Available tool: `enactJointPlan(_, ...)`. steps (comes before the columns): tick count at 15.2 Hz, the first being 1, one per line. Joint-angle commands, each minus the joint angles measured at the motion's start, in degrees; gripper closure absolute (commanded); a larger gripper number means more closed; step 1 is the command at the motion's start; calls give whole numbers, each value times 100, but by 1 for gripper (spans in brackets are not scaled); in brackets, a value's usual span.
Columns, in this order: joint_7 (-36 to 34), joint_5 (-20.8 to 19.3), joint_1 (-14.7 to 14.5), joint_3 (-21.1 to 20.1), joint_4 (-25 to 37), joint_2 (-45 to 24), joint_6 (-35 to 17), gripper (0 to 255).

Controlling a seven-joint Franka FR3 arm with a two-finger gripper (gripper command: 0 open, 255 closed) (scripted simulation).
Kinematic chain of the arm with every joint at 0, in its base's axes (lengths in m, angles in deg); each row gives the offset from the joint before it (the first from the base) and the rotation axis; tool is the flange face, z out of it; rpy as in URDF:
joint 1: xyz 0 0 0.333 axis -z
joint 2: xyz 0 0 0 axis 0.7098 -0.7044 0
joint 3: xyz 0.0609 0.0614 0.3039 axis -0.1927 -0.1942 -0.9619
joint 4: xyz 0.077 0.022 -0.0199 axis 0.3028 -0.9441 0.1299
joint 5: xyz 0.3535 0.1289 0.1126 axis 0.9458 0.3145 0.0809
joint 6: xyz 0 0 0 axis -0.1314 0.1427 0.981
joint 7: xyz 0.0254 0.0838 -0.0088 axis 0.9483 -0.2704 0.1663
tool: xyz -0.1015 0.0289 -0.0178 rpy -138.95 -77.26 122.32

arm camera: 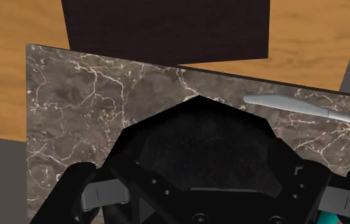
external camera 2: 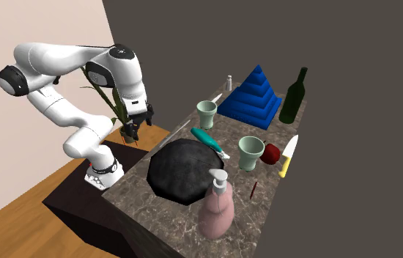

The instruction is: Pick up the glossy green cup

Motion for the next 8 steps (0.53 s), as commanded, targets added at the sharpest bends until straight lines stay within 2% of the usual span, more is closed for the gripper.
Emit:
enactJointPlan(1, 0, 0, 0, 0, 0, 0, 0, 0)
enactJointPlan(8, -420, 492, -312, -552, 510, -1053, -624, 0)
